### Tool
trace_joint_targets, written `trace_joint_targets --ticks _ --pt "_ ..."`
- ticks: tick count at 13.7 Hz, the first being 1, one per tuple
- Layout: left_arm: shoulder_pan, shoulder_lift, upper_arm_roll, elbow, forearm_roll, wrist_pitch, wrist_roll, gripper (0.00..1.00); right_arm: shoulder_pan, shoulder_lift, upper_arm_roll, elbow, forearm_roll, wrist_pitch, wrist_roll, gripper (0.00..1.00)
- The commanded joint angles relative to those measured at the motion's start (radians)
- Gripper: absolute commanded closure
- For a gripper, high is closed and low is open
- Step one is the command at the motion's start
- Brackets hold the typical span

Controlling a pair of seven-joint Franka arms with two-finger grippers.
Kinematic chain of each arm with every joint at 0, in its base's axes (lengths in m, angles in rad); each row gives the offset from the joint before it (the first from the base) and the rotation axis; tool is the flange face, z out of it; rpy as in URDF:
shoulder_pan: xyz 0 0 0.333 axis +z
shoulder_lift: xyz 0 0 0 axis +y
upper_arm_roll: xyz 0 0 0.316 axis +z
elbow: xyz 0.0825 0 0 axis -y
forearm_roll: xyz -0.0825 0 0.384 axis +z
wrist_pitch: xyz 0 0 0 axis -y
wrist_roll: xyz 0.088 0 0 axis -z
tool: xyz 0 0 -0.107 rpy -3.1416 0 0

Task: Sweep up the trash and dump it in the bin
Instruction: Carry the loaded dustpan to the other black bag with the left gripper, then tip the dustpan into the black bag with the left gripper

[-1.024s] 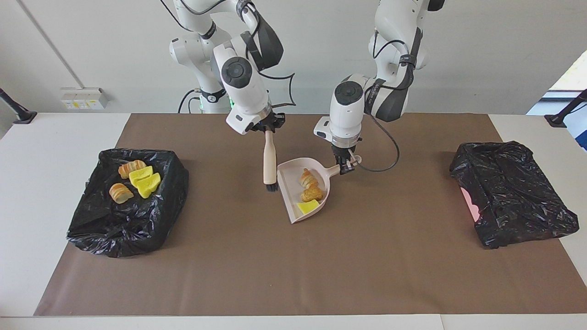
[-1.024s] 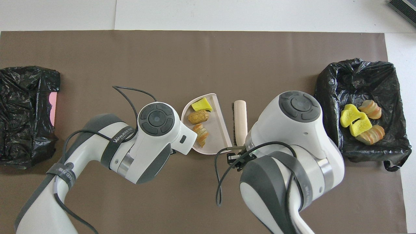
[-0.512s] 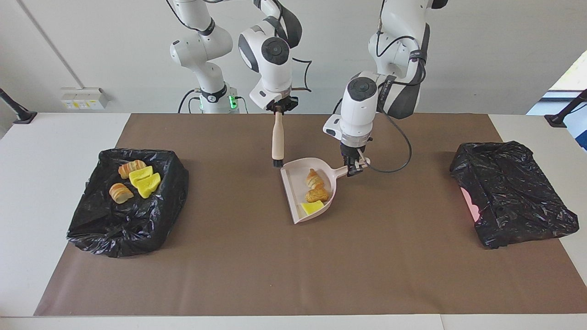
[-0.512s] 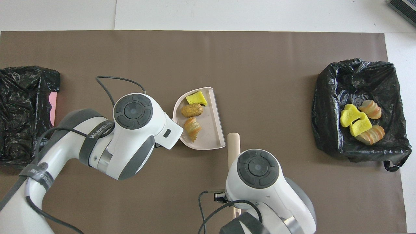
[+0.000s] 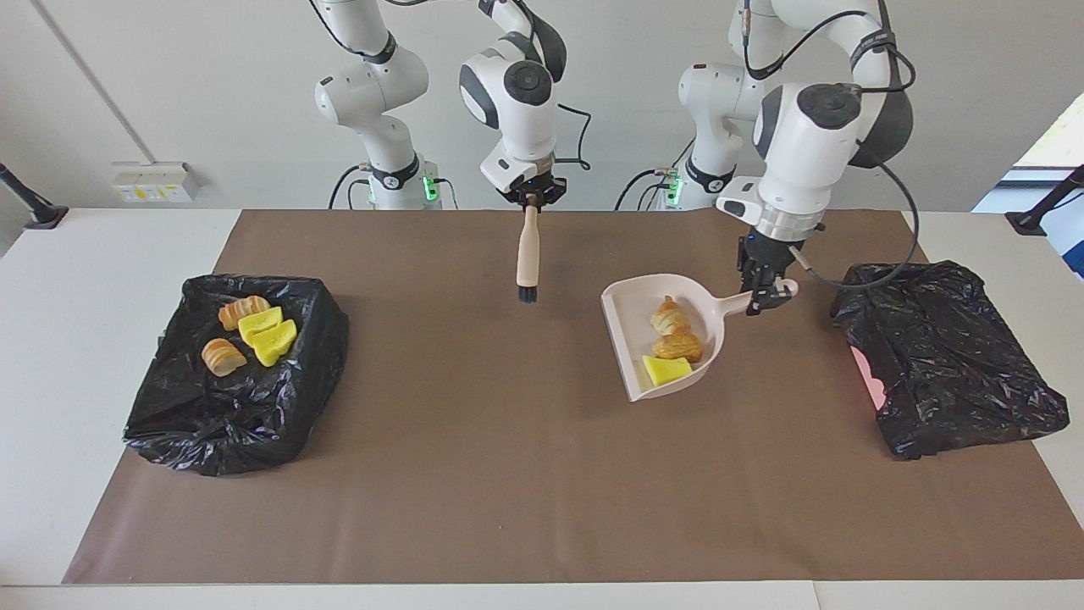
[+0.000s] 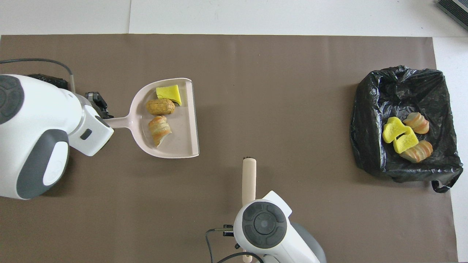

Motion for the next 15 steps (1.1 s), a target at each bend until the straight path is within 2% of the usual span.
trace_joint_targets --ticks 1,3,7,9,10,11,13,14,15 --pt "0.136 -0.001 -0.006 0.077 -0.067 -0.073 0.105 1.0 0.031 0.086 0.002 0.0 0.011 0.07 0.028 1.0" --pt "0.271 0.002 -0.006 0.088 -0.109 -0.073 0.186 1.0 0.047 0.128 0.002 -0.002 0.011 0.091 0.011 1.0" --pt "0.518 0.011 -0.006 0.12 -0.146 -0.06 0.249 1.0 0.047 0.129 0.002 -0.005 0.011 0.093 0.011 1.0" --pt "0.592 0.031 -0.005 0.163 -0.132 -0.057 0.257 1.0 0.05 0.154 0.002 -0.005 0.012 0.111 0.023 0.98" --pt "0.618 0.041 0.001 0.183 -0.105 -0.05 0.268 1.0 0.05 0.158 0.002 -0.006 0.012 0.136 0.019 0.89" --pt "0.647 0.069 0.001 0.213 -0.06 -0.032 0.298 1.0 0.05 0.158 0.002 -0.008 0.012 0.139 0.01 0.68" --pt "0.694 0.155 0.003 0.311 0.003 -0.02 0.353 1.0 0.05 0.158 0.002 -0.009 0.012 0.139 -0.001 0.38" --pt "0.708 0.186 0.003 0.338 0.05 -0.008 0.387 1.0 0.05 0.158 0.002 -0.006 0.011 0.138 -0.01 0.0" --pt "0.708 0.195 0.003 0.341 0.111 0.02 0.424 1.0 0.051 0.166 0.001 0.006 -0.009 0.13 -0.021 0.0"
